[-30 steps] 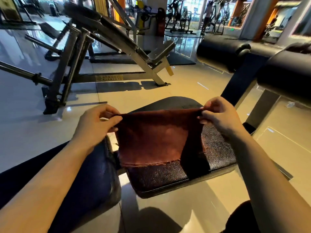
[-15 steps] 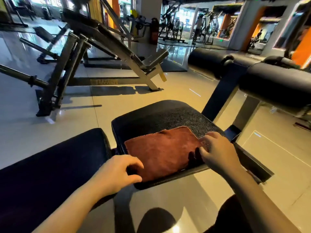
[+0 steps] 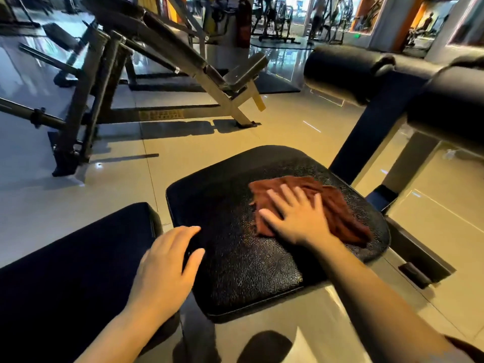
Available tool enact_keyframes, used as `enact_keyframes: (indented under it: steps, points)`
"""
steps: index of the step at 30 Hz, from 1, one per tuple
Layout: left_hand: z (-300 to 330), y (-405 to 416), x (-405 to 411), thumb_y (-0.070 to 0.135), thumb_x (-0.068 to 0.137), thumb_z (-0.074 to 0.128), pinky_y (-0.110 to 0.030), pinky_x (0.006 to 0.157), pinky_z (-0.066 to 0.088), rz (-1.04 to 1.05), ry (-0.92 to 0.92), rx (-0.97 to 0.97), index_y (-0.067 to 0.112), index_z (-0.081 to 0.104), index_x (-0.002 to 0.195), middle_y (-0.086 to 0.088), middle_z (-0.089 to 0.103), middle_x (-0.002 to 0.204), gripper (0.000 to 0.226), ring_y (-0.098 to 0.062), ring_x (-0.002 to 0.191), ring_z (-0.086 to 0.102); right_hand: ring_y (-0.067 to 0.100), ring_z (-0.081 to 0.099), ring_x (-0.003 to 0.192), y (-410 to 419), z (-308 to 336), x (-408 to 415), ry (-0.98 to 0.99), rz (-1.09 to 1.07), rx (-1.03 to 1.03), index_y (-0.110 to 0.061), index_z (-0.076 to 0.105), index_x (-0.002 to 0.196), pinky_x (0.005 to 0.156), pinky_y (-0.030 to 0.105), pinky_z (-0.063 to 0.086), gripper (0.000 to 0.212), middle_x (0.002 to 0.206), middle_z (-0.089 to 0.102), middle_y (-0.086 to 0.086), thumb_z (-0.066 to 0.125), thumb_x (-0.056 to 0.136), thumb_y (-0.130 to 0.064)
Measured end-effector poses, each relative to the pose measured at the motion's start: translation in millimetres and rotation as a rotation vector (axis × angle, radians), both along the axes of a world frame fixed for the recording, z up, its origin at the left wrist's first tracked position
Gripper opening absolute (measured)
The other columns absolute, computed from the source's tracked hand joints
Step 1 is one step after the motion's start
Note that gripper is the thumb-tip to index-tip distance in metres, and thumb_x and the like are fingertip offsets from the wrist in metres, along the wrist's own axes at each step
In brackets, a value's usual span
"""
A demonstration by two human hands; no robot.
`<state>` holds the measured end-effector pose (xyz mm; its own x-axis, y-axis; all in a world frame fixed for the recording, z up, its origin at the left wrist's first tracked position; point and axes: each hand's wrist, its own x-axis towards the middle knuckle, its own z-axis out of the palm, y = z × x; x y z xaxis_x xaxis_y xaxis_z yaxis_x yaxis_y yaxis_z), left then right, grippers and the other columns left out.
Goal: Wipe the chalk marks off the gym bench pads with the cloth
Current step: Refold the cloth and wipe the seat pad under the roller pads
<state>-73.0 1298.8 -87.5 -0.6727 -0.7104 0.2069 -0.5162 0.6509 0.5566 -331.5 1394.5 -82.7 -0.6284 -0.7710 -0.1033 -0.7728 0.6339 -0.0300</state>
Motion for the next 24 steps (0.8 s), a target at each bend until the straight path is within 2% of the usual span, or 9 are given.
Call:
enact_keyframes:
  steps: [4,8,11,15,17,19,21,23,24]
  points:
    - [-9,-2,-12,0.035,0.095,0.048,-0.041,0.11,0.035,-0.034,-0.008,0.009,0.026,0.045,0.141,0.006,0.047,0.142,0.046,-0.011,0.133,0.04,0.02,-0.005,0.15,31,7,-70,0.012,-0.242,0.011,-0.048,0.004,0.151,0.117,0.058,-0.005,0.071,0.163,-0.006,-0.007,0.011,0.087,-0.078]
    - [-5,-4,-21,0.031,0.097,0.046,-0.039,0.11,0.033,-0.003,0.088,0.058,0.025,0.045,0.14,0.006,0.045,0.143,0.044,-0.01,0.133,0.037,0.026,-0.009,0.15,31,7,-56,-0.027,-0.284,0.004,-0.047,0.003,0.152,0.114,0.064,-0.008,0.067,0.163,-0.009,-0.005,0.011,0.091,-0.074]
    - [-3,-7,-25,0.027,0.098,0.046,-0.034,0.106,0.033,0.012,0.153,0.072,0.023,0.046,0.14,0.006,0.045,0.141,0.042,-0.003,0.126,0.035,0.031,-0.012,0.149,24,5,-4,-0.028,-0.181,0.008,-0.046,0.001,0.152,0.111,0.068,-0.01,0.066,0.163,-0.011,-0.005,0.01,0.093,-0.071]
    - [-6,-13,-23,0.027,0.098,0.045,-0.033,0.101,0.036,0.055,0.192,0.096,0.025,0.046,0.138,0.008,0.047,0.135,0.04,-0.01,0.125,0.041,0.038,-0.018,0.146,-1,0,98,-0.03,0.085,0.059,-0.042,-0.004,0.152,0.103,0.074,-0.014,0.08,0.163,-0.014,0.001,-0.006,0.079,-0.074]
    - [-7,-11,-20,0.028,0.098,0.044,-0.032,0.096,0.038,0.053,0.19,0.103,0.027,0.046,0.136,0.015,0.044,0.128,0.038,-0.009,0.12,0.043,0.04,-0.019,0.145,-17,1,123,-0.053,0.182,0.111,-0.041,-0.005,0.153,0.101,0.075,-0.016,0.076,0.162,-0.015,0.002,0.005,0.085,-0.074]
    - [-9,-9,-19,0.03,0.097,0.043,-0.034,0.097,0.04,0.041,0.18,0.094,0.027,0.047,0.136,0.015,0.044,0.128,0.038,-0.007,0.119,0.042,0.038,-0.02,0.146,-26,4,118,-0.067,0.24,0.127,-0.044,-0.005,0.152,0.104,0.072,-0.016,0.077,0.162,-0.016,-0.001,0.015,0.087,-0.079]
    - [-10,-6,-21,0.03,0.097,0.042,-0.037,0.101,0.04,0.027,0.174,0.075,0.026,0.048,0.136,0.013,0.045,0.131,0.039,-0.005,0.12,0.041,0.028,-0.021,0.147,-25,5,97,-0.092,0.301,0.106,-0.049,-0.005,0.15,0.109,0.065,-0.015,0.083,0.162,-0.015,-0.009,0.01,0.077,-0.086]
    - [-12,-5,-23,0.03,0.097,0.043,-0.032,0.102,0.036,0.012,0.165,0.062,0.026,0.048,0.136,0.017,0.043,0.13,0.04,0.0,0.119,0.036,0.018,-0.019,0.148,-20,2,71,-0.13,0.295,0.05,-0.051,0.0,0.15,0.114,0.058,-0.009,0.085,0.161,-0.012,-0.015,0.009,0.073,-0.087]
    - [-12,-5,-24,0.029,0.097,0.043,-0.028,0.102,0.033,0.009,0.164,0.057,0.025,0.048,0.136,0.019,0.041,0.129,0.04,0.003,0.118,0.034,0.014,-0.017,0.148,-18,1,54,-0.135,0.255,0.027,-0.051,0.003,0.15,0.116,0.055,-0.002,0.081,0.161,-0.011,-0.017,0.013,0.077,-0.085]
